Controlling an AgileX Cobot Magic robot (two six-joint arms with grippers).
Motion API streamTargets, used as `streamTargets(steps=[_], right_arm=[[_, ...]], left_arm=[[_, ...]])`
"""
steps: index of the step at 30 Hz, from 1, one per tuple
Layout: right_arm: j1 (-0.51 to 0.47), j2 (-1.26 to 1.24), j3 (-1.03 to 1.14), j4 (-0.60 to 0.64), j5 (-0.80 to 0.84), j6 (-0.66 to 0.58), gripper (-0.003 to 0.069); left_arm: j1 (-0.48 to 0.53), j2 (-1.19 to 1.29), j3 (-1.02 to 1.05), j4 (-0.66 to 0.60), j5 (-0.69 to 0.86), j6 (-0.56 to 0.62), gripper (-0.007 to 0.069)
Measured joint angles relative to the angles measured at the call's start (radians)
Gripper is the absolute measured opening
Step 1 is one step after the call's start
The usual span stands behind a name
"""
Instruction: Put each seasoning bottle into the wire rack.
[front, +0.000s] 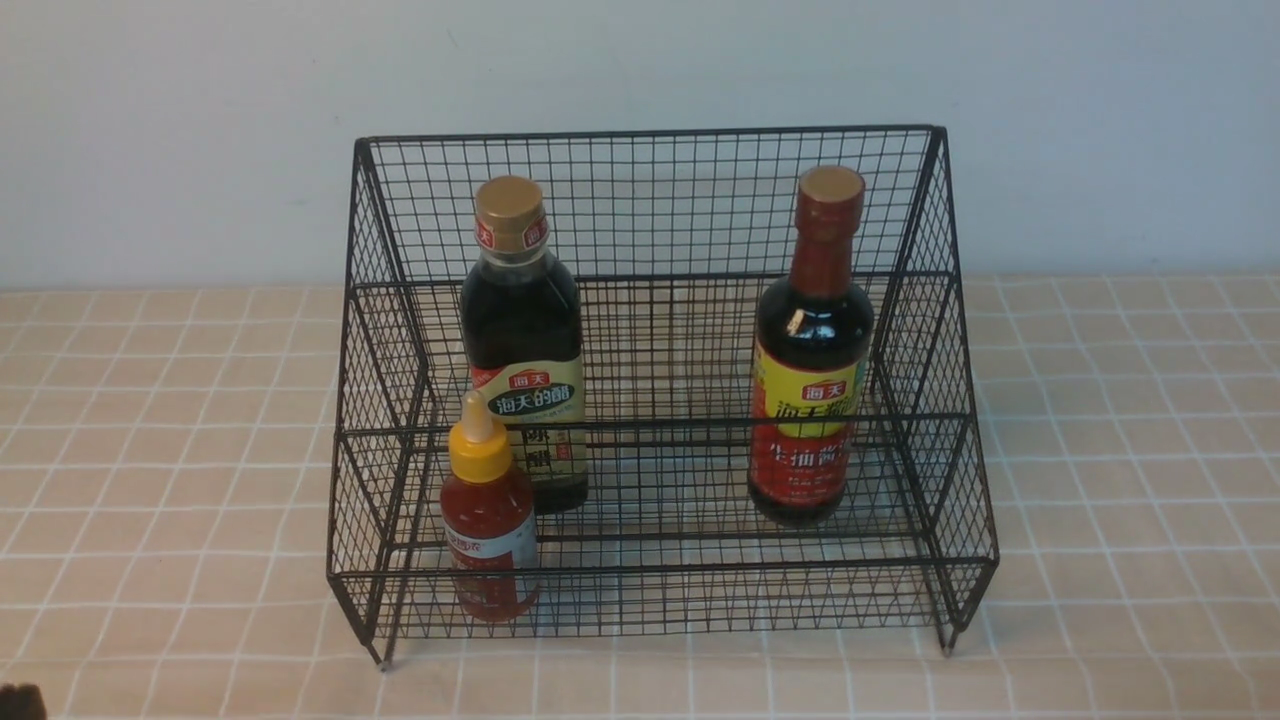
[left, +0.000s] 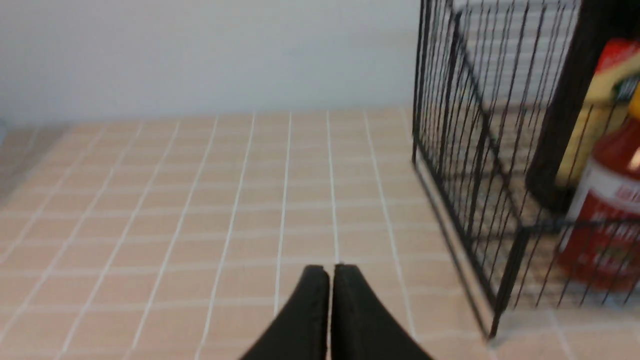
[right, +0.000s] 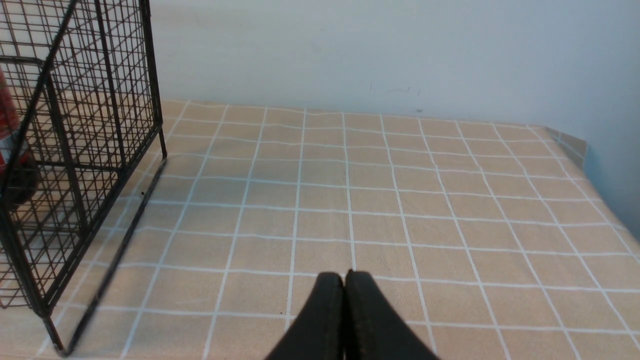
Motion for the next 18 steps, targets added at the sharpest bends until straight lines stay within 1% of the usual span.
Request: streamTargets(steps=[6,12,18], right_arm=[[0.0,0.0,0.0,0.0,0.002,0.001,-0.0015],[0.0,0.0,0.0,0.0,0.002,0.001,-0.0015],[0.0,0.0,0.0,0.0,0.002,0.001,-0.0015]], left_arm=[[-0.01,0.0,0.034,0.021,-0.022,-0.029,-0.0007],[-0.106,0.0,0.036,0.033,-0.029,-0.025,-0.0007],[-0.112,0.0,0.036,0.033,-0.03,-0.025,-0.0007]])
